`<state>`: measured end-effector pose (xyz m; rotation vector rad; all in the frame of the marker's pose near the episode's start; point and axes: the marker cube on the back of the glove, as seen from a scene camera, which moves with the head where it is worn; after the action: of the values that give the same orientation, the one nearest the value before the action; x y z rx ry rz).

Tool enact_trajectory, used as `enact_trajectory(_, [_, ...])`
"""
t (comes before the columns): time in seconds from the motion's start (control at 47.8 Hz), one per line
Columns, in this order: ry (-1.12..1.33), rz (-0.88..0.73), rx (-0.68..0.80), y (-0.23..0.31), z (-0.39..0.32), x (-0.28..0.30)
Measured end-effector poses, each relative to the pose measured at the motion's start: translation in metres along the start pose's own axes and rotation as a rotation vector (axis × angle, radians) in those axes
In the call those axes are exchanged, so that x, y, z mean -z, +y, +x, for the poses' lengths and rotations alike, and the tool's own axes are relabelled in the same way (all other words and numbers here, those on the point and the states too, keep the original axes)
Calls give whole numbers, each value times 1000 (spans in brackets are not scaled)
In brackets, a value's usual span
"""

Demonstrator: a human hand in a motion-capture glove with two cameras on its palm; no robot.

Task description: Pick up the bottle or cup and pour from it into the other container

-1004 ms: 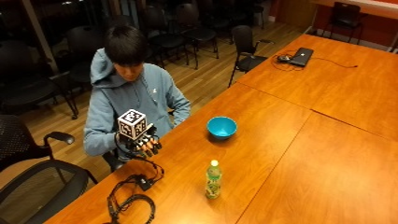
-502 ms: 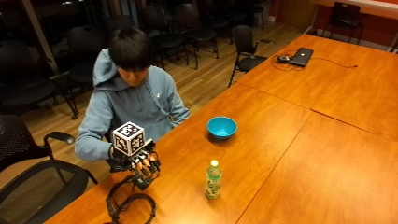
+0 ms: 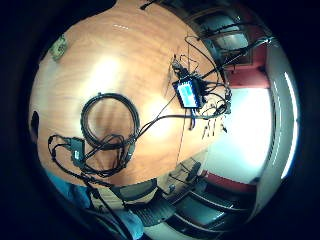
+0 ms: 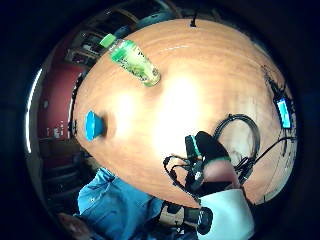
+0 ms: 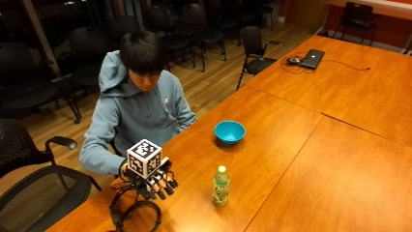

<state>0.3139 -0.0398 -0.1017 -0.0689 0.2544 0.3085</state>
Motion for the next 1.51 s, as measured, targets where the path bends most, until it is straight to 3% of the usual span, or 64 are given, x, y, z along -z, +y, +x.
enact_trajectory(0.23, [-159,92,73,-41,1,-1])
enact_trajectory(0.439, [-524,256,160,-74,-24,-23])
enact_trajectory(0.648, [-752,297,218,-109,-51,-37])
enact_trajectory(0.941, [-1050,385,192,-153,-90,-52])
enact_trajectory(1.505, [-1348,347,174,-202,-152,-65])
